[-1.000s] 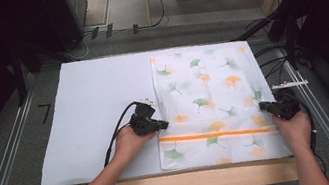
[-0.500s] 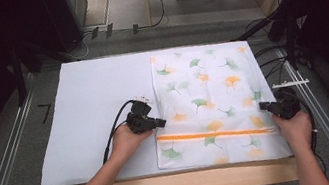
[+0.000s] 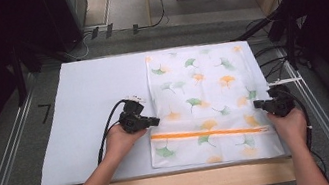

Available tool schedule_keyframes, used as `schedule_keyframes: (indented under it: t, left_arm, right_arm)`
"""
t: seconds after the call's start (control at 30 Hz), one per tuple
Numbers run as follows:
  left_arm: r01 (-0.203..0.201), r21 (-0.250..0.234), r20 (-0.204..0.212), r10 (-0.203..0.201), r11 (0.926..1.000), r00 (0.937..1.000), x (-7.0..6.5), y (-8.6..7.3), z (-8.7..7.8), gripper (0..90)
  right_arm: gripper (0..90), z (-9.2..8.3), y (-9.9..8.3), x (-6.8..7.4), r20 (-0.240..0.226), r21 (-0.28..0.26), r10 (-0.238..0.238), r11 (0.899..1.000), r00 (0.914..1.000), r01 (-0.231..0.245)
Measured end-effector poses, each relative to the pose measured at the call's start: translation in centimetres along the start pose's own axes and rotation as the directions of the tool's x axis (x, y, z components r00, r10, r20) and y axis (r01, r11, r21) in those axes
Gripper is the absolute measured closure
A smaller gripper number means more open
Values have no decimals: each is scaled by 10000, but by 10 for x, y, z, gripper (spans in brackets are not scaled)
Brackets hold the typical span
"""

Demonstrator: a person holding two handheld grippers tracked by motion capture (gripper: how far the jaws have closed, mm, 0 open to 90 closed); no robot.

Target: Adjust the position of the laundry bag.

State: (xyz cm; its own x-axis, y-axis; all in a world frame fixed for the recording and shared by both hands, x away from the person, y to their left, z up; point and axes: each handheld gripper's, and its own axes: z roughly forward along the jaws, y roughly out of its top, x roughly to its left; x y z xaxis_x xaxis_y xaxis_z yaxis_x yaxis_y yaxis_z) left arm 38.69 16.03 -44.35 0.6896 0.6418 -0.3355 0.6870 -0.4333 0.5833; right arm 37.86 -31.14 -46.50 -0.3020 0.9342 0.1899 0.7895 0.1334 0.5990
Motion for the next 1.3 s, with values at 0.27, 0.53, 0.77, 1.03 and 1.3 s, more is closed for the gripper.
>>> schedule_keyframes:
  t: [0.27, 0.53, 0.77, 1.03, 1.3]
  left_arm:
    - [403, -35, -264, -404, 9992, 9988, 12, -10, -17, 900]
    - [961, -176, -298, -966, 9952, 9949, 29, -19, -41, 900]
    - [1287, -181, -584, -1295, 9915, 9899, 41, -29, -62, 900]
    - [1724, -84, -824, -1725, 9850, 9816, 55, -42, -81, 899]
    - [2124, -126, -1152, -2125, 9771, 9704, 64, -57, -96, 897]
  right_arm:
    - [900, 9, 13, 17, -361, 161, -473, 9987, 9982, 479]
    - [900, 17, 26, 38, -968, 204, -894, 9956, 9913, 918]
    - [900, 25, 33, 57, -1314, 250, -1299, 9906, 9828, 1342]
    - [900, 32, 41, 80, -1696, 263, -1692, 9840, 9709, 1761]
    - [900, 38, 44, 99, -2228, 52, -1924, 9801, 9557, 1986]
